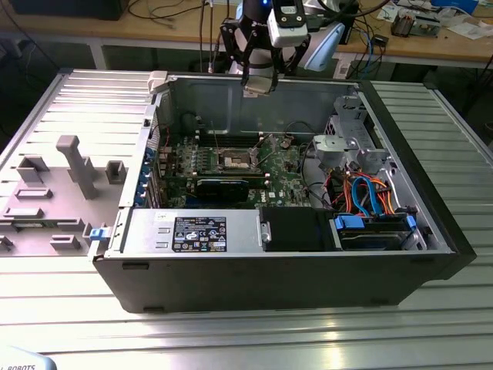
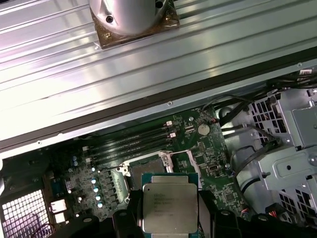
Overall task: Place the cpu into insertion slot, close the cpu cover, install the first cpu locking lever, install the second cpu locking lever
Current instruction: 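Place the cpu into insertion slot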
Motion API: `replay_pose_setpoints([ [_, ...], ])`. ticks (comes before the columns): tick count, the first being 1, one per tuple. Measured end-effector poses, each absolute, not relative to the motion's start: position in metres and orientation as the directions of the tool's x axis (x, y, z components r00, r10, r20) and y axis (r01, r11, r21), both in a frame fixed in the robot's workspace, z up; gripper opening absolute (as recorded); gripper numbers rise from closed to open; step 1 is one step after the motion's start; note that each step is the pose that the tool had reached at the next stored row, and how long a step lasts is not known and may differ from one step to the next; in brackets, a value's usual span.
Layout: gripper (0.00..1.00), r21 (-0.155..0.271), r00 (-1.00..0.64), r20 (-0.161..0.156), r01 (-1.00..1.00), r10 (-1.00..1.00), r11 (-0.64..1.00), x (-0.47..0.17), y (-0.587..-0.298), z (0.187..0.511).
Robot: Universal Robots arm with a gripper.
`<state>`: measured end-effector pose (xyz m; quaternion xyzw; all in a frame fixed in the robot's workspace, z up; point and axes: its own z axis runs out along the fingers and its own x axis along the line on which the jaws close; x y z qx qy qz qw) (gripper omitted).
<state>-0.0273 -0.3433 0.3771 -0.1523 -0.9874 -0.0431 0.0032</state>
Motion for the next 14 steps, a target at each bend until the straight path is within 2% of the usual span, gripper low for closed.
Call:
replay_pose_setpoints([
  [7,0.54,0.084,-0.952,0.019,0.306,0.306,0.948,-0.0282,-0.3456,0.3769],
  [14,0.54,0.084,-0.919,0.019,0.395,0.395,0.915,-0.0281,-0.3457,0.3763],
])
